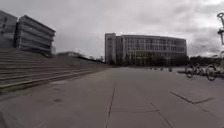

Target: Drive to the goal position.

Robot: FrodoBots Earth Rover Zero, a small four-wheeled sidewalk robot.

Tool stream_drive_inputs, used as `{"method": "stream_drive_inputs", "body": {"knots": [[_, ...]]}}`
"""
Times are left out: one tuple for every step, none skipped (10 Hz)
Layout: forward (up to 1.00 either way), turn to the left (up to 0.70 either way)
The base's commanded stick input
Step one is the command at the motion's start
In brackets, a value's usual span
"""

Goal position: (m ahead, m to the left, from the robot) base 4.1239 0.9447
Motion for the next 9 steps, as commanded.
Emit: {"method": "stream_drive_inputs", "body": {"knots": [[0.70,0.00],[0.70,0.00],[0.70,0.00],[0.70,0.00],[0.70,0.00],[0.70,0.00],[0.70,0.00],[0.70,0.00],[0.70,0.00]]}}
